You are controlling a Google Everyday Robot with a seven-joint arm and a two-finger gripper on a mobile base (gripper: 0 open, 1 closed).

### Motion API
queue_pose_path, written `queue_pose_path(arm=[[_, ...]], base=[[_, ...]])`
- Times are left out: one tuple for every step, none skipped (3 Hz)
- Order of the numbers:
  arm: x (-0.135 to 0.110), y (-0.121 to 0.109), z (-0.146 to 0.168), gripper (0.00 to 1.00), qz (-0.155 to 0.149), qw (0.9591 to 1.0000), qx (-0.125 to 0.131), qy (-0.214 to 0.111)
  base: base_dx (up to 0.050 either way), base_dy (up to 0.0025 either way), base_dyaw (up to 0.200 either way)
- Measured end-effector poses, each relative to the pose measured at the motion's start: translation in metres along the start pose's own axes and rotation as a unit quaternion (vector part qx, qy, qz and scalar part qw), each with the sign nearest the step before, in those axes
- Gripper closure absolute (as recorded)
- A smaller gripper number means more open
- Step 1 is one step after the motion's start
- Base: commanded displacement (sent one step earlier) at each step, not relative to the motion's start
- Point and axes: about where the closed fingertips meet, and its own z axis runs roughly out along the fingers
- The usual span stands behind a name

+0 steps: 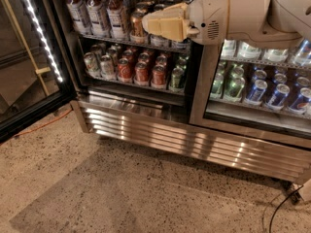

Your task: Open left fridge door

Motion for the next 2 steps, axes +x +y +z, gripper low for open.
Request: queue_pose_path(arm=[[0.0000,0.0000,0.0000,1.00,0.000,1.0000,0.000,0.000],[0.0000,0.0000,0.0000,1.00,0.000,1.0000,0.000,0.000]], base=[[0.000,0.00001,-0.196],[0.000,0.00000,0.000]])
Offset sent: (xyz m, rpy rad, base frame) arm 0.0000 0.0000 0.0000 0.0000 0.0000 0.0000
